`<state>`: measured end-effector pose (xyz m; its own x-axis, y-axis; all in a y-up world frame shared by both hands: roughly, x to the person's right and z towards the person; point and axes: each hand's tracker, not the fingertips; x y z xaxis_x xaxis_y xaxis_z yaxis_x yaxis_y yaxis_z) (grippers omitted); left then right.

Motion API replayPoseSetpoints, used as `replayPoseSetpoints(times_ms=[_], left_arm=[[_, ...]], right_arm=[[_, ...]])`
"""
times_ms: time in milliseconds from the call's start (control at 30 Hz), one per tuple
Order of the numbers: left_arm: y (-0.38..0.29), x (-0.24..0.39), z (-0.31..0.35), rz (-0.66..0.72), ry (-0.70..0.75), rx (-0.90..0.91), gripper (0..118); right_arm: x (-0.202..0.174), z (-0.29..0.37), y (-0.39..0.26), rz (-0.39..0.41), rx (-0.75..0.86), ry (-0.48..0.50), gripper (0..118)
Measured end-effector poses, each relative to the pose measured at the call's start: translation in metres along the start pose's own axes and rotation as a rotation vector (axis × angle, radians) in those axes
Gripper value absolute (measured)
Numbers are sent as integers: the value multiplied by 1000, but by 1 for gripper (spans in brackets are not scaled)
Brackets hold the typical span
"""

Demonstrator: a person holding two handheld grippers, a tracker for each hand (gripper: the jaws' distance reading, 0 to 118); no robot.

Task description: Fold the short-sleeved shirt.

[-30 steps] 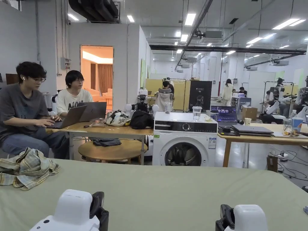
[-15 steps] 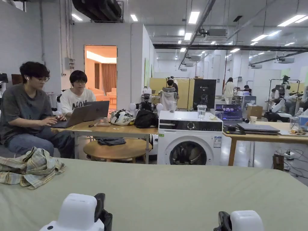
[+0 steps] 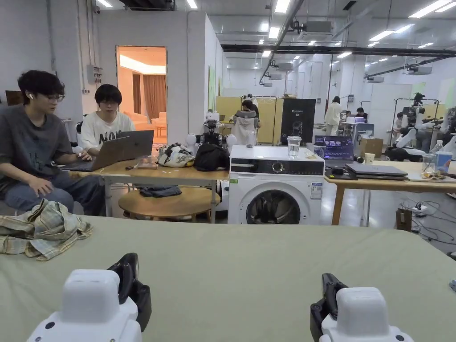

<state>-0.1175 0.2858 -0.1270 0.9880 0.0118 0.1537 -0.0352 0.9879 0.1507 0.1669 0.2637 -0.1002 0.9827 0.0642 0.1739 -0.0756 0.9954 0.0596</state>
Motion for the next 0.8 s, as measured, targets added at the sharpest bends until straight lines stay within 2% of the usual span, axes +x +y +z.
replayPoseSetpoints(times_ms=[33, 100, 300, 467, 800], left_arm=[[1, 0, 1, -19, 8, -4, 0], [3, -1, 3, -51, 12, -5, 0], [7, -2, 5, -32, 4, 2, 0], [1, -1, -5, -68, 11, -15, 0], [-4, -7, -4, -65, 23, -51, 0]], right_arm=[[2, 1, 1, -41, -15, 8, 0], [7, 2, 3, -70, 8, 10, 0], [8, -1, 4, -61, -12, 7, 1], [5, -6, 3, -31, -28, 10, 1], [4, -2, 3, -28, -8, 27, 1]])
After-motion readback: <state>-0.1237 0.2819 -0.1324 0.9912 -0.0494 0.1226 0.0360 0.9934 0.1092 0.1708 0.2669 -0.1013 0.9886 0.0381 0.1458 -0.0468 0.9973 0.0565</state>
